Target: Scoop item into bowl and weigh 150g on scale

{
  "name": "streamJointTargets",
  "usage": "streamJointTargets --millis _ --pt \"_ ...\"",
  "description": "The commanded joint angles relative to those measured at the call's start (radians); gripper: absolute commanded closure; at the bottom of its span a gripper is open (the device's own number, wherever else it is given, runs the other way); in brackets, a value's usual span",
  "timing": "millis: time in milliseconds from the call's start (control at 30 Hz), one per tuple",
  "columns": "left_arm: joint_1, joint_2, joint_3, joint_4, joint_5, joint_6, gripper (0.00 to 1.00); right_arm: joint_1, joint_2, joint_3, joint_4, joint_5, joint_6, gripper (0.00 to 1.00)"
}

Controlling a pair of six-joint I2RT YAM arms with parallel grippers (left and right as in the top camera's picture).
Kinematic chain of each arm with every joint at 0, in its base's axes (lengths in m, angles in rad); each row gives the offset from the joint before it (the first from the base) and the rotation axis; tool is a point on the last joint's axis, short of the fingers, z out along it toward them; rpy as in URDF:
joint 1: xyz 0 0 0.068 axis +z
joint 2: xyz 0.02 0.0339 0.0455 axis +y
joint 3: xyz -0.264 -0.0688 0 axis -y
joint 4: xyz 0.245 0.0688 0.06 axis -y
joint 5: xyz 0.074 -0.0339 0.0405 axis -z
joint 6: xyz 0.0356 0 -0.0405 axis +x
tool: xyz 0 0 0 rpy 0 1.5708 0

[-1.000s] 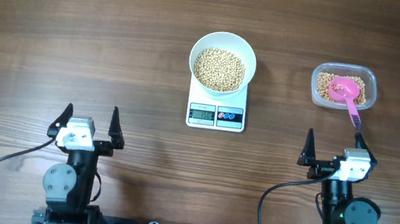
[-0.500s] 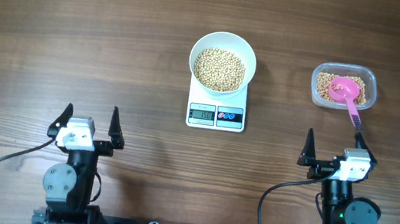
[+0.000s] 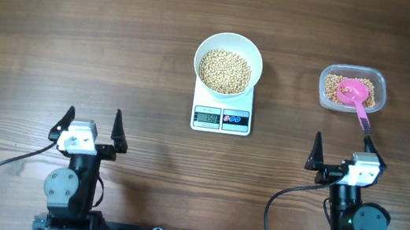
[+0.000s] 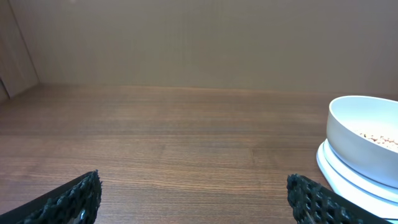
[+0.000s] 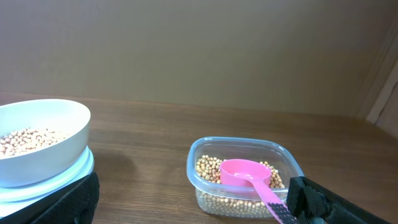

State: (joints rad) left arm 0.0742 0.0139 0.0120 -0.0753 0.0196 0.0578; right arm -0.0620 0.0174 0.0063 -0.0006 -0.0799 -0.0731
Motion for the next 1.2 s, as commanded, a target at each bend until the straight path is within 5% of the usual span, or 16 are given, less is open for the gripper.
streamJointTargets --millis 0,633,833,1167 --pt "0.007 -0.011 -0.006 -0.001 -0.010 -0.013 0.00 0.004 -0.010 -0.001 0.001 0.016 -0.005 0.00" --pt "0.007 -0.011 -0.006 -0.001 -0.010 -0.013 0.00 0.004 -0.011 -0.001 0.001 0.016 -0.005 0.00" --pt "0.007 -0.011 -0.006 -0.001 -0.010 -0.013 0.00 0.011 -0.014 -0.001 0.000 0.009 0.211 0.01" --pt "0.007 -0.011 -0.006 -0.001 -0.010 -0.013 0.00 0.053 -0.014 -0.001 0.000 0.013 0.148 0.00"
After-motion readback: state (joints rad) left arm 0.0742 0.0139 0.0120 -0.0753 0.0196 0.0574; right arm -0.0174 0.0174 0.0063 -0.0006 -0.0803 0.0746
